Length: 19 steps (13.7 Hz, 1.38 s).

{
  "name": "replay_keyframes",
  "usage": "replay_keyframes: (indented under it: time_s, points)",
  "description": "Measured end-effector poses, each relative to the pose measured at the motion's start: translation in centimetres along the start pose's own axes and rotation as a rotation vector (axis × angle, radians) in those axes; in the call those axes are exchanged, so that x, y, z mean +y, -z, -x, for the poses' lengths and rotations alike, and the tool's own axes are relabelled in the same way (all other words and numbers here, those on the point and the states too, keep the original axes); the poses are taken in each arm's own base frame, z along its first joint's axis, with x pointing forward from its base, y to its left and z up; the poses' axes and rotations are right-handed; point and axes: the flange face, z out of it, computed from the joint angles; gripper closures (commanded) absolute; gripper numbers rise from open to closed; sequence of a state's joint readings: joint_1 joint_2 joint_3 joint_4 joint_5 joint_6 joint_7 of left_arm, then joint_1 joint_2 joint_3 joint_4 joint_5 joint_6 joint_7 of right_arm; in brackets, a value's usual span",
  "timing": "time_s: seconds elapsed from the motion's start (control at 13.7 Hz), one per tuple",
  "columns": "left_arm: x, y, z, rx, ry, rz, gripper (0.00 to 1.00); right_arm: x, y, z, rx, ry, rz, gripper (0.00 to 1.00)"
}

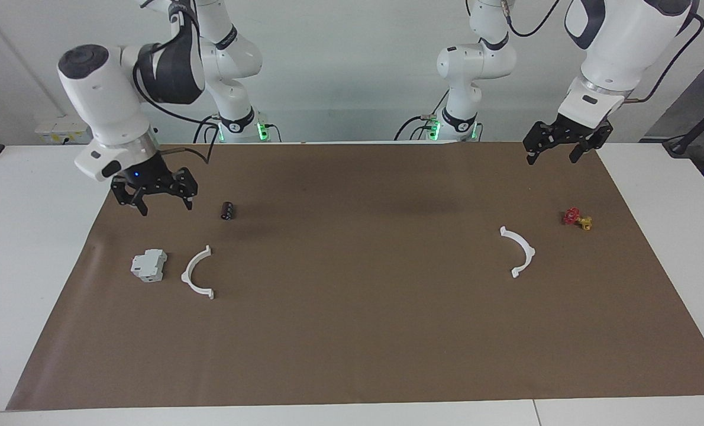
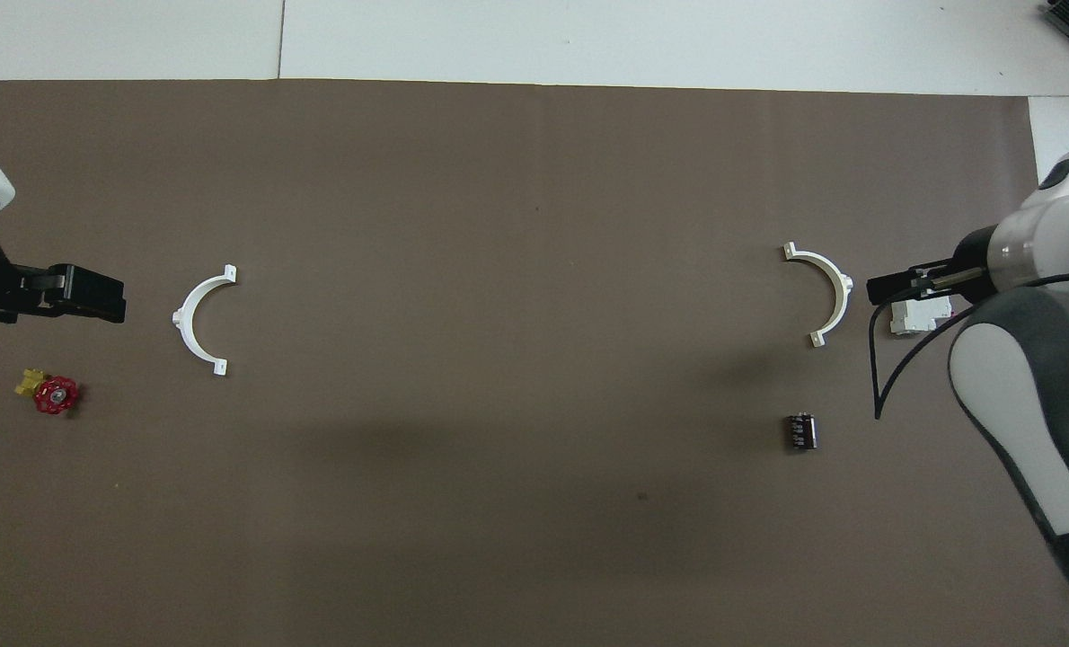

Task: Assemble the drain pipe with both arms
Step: 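Reach the right gripper down and grasp the white clamp half nearby, then carry the clamp half with the right gripper to the table center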

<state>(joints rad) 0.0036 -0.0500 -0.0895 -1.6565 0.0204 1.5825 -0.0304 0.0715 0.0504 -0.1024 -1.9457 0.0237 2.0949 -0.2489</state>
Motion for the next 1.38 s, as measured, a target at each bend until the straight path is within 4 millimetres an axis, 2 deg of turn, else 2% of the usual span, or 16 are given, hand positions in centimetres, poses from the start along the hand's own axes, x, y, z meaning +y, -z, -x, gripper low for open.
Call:
replay_keyframes:
  time_s: [0.15, 0.29, 0.51, 0.66, 0.8, 0.87, 0.95, 1.09, 1.38]
  points:
    - [0.0, 0.0, 0.0, 0.0, 0.0, 0.0, 0.0, 0.8, -5.9, -1.1, 0.006, 0.077, -0.008, 0.0]
    - [0.0, 0.0, 0.0, 0.0, 0.0, 0.0, 0.0, 1.9, -10.6, -1.7, 0.014, 0.128, -0.01, 0.01]
    - [0.0, 0.0, 0.0, 0.0, 0.0, 0.0, 0.0, 2.8, -14.8, -1.4, 0.032, 0.15, -0.004, 0.03]
    - [0.0, 0.0, 0.0, 0.0, 0.0, 0.0, 0.0, 2.9, -16.2, -1.0, 0.024, 0.15, -0.005, 0.14]
    - [0.0, 0.0, 0.0, 0.0, 0.0, 0.0, 0.0, 2.9, -16.9, -0.7, 0.013, 0.165, -0.009, 0.42]
    - [0.0, 0.0, 0.0, 0.0, 0.0, 0.0, 0.0, 3.0, -17.2, -0.5, 0.008, 0.18, -0.011, 0.66]
    - [0.0, 0.0, 0.0, 0.0, 0.0, 0.0, 0.0, 3.3, -17.5, -0.3, 0.003, 0.188, -0.012, 1.0]
    - [0.0, 0.0, 0.0, 0.0, 0.0, 0.0, 0.0, 3.8, -17.8, -0.1, 0.001, 0.189, -0.012, 1.0]
    - [0.0, 0.0, 0.0, 0.0, 0.0, 0.0, 0.0, 3.6, -17.3, -0.6, 0.016, 0.161, -0.011, 1.0]
